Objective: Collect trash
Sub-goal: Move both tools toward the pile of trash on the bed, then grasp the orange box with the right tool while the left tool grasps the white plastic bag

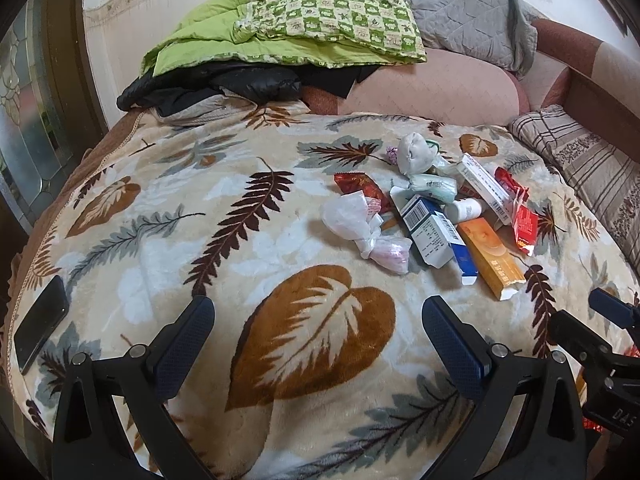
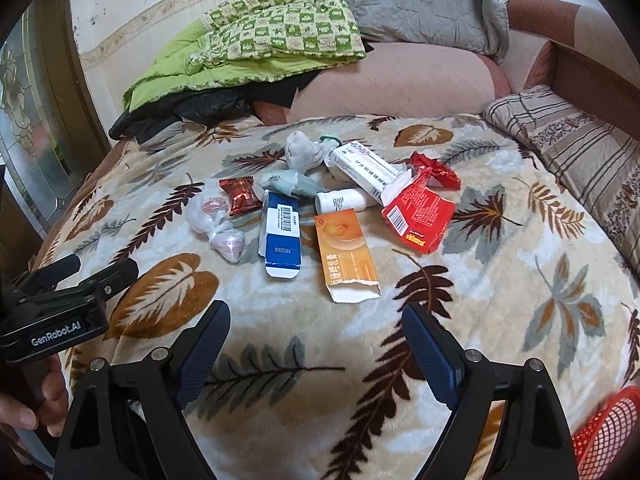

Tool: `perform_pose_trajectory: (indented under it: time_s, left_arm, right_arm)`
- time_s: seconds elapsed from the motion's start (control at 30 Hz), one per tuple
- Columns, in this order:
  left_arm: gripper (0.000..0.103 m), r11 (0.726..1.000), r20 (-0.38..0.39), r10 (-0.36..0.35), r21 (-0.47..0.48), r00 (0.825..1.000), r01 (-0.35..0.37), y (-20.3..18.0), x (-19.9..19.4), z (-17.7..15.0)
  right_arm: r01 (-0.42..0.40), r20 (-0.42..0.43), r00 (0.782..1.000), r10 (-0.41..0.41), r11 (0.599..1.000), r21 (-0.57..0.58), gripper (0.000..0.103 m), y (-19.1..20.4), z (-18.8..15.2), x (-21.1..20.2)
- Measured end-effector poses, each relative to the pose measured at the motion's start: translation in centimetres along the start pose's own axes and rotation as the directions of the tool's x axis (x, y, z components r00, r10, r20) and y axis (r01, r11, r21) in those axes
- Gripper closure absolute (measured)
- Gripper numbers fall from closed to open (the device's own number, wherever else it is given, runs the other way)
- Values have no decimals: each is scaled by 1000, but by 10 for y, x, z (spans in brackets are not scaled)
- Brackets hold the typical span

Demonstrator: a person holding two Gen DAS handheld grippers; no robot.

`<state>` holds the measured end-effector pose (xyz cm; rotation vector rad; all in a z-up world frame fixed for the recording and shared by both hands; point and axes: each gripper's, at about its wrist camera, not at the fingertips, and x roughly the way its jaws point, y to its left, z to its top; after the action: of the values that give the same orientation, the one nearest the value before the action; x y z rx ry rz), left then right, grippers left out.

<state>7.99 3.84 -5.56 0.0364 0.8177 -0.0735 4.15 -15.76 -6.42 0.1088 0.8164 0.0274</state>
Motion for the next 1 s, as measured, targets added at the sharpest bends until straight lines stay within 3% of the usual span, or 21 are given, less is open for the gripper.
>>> perform_pose_trajectory:
  time_s: [0.33,0.53,0.67,0.77,0.9,1.0]
  left_arm:
    - [0,1000,-25,3,-18,1000,-3,7,20,6]
    - [27,996,-81,-58,-72,995,52,21,39,15]
    - [33,986,-108,-126,-121,986,113,24,52,24]
    - [36,984,-123,-147,-116,981,133,17,66,32]
    - [36,969,-183,-212,-170,960,181,7,94,41]
    - [36,975,-207,-191,-153,959,161,-7,118,47]
  right_arm:
    - [32,-43,999,-33,999,-24,17,-2,20,50]
    - [70,-71,995,-72,997,-34,23,-5,31,86]
    - [84,-83,993,-86,996,-26,30,-8,28,105]
    - [94,-86,992,-96,995,-20,50,-16,24,114]
    - [71,-62,996,-70,997,9,50,-25,25,111]
    - [53,-47,998,-52,998,31,50,-31,23,105]
